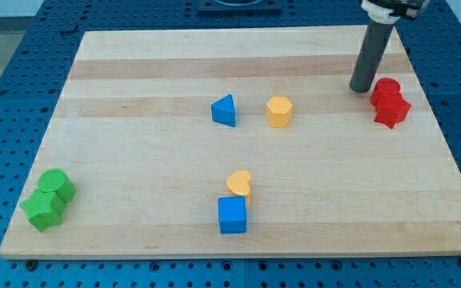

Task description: Point at the yellow hexagon

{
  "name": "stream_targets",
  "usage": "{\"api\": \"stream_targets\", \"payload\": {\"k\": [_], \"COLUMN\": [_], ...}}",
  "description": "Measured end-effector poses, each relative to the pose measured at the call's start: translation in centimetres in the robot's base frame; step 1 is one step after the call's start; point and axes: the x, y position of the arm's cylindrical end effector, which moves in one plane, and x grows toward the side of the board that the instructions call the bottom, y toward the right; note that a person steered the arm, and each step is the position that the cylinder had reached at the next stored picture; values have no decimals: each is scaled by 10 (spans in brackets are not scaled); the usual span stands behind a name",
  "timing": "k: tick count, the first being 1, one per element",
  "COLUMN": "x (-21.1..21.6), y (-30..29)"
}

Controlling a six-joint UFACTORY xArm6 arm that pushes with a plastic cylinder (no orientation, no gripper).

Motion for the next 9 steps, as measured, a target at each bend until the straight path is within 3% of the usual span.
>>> {"api": "stream_targets", "payload": {"k": [2,4,6,8,9], "x": [0,-6,21,21,21], "y": [-6,-69,-113,-97,-61]}}
